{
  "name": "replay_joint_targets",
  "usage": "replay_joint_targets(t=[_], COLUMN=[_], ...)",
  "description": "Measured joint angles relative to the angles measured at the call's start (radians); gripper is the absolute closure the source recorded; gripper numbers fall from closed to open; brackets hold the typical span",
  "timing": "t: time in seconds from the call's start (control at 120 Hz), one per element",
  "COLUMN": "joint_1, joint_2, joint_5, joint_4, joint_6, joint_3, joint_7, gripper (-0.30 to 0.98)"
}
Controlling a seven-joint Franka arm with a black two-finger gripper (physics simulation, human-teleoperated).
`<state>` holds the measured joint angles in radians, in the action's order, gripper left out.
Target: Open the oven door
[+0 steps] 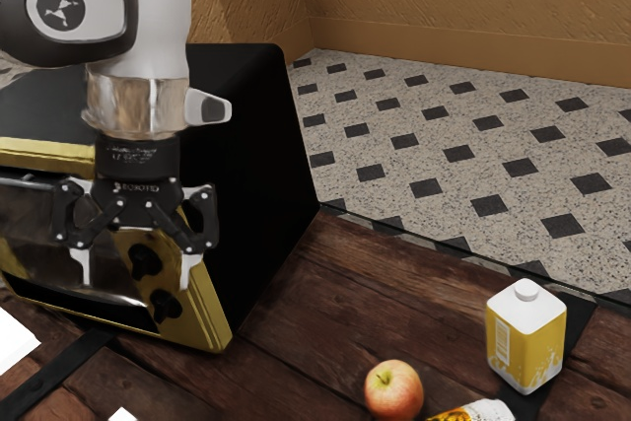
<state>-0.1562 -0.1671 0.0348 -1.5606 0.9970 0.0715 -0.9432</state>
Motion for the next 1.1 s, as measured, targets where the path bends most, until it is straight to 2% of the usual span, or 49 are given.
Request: replay_joint_targets(t=[0.067,0.117,0.25,0.3,0.358,0.483,0.583,0.733,0.95,1.017,1.1], joint_1=[-0.002,-0.004,-0.017,0.067,0.177,0.264,0.369,0.425,0.539,0.648,0.673], joint_2=[-0.005,-0.025,-0.203,-0.289,-0.418,-0.608,-0.597,-0.617,-0.577,-0.556,-0.53], joint_5=[0.003,0.002,-0.004,-0.002,-0.014,-0.057,-0.077,-0.093,-0.091,-0.058,-0.023], joint_4=[0.0,0.0,-0.002,-0.024,-0.151,-0.498,-0.556,-0.571,-0.579,-0.58,-0.579], joint_6=[0.077,0.12,0.174,0.177,0.228,0.477,0.641,0.793,0.884,0.895,0.904], joint_3=[-0.002,-0.038,-0.076,-0.074,-0.048,0.098,0.131,0.139,0.138,0.063,0.033], joint_7=[-0.143,-0.241,-0.464,-0.537,-0.609,-0.716,-0.767,-0.823,-0.841,-0.827,-0.809], gripper=[0.0,0.0,0.0,0.0,0.0,0.0,0.0,0.0,0.0,0.0,0.0])
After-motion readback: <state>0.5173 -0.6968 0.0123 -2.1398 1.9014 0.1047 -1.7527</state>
